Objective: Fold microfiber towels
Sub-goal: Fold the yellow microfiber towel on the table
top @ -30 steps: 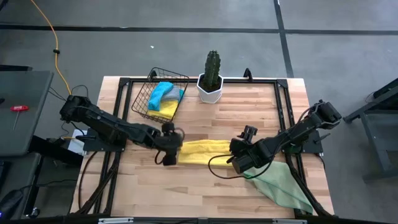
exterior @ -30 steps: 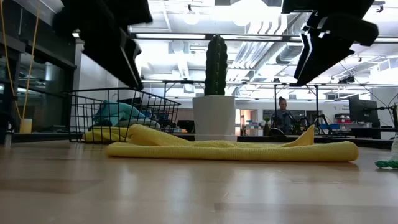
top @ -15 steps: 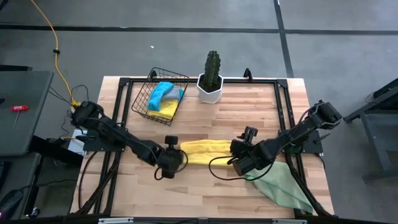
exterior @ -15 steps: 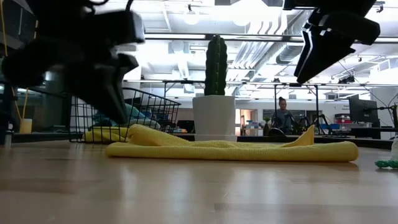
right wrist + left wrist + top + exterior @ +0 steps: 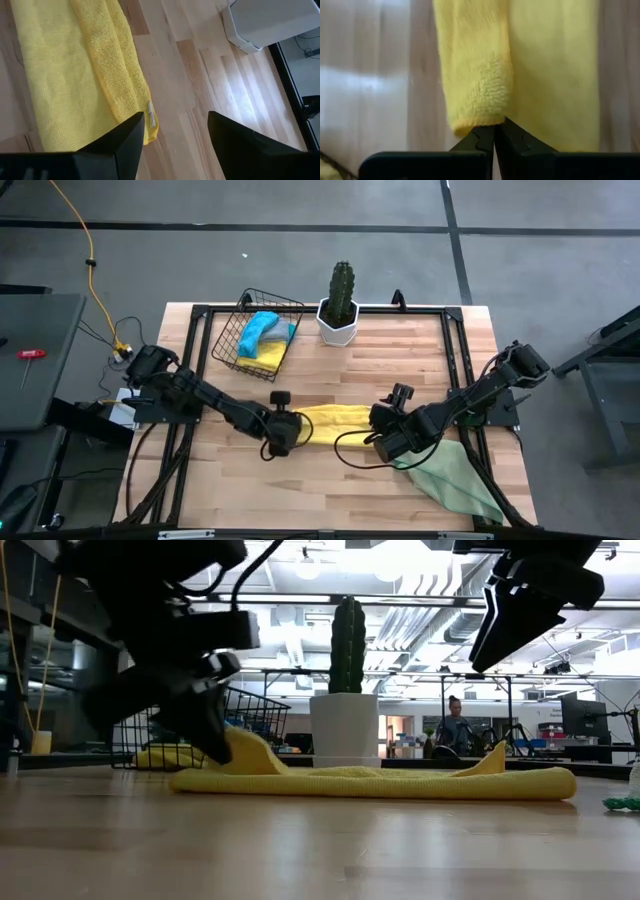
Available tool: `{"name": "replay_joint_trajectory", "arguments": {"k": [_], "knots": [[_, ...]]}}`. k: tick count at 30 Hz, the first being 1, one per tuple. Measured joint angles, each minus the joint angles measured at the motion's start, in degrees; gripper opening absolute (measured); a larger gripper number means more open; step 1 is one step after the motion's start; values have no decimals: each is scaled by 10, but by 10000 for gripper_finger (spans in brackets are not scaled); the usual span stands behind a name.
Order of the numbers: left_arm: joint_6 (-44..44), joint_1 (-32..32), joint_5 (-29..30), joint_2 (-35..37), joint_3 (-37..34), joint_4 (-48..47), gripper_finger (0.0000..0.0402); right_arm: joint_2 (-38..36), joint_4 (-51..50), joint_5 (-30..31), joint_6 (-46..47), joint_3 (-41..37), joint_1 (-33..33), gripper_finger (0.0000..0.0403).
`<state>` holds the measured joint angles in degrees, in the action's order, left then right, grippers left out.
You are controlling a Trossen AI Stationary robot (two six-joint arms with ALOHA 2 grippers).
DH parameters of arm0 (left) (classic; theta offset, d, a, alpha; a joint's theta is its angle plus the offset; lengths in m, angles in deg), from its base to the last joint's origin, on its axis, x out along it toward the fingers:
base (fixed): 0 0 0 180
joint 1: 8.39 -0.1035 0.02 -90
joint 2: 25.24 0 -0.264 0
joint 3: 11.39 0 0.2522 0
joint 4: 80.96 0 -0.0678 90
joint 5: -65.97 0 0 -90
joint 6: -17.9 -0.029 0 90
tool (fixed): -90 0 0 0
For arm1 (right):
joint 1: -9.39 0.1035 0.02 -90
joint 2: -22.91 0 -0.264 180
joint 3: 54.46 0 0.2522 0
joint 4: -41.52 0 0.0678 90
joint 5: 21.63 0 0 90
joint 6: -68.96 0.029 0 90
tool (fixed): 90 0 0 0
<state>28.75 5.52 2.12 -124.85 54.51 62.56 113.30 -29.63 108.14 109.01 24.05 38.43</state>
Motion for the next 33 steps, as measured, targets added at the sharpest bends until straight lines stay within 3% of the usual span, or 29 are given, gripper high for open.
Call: {"name": "replay_joint_trajectory", "arguments": {"k": [7,15,25,29,33], "knots": [[-21,-30,16,3,0,29,0,0,4,1,0,0,0,210],[63,-60,80,3,0,16,0,0,11,1,0,0,0,210],[281,-50,30,3,0,-106,0,0,8,9,50,0,-2,210],[310,-44,33,3,0,-146,0,0,7,24,88,0,-4,210],[298,-38,39,4,0,-157,0,2,13,0,120,-9,-12,210]]}}
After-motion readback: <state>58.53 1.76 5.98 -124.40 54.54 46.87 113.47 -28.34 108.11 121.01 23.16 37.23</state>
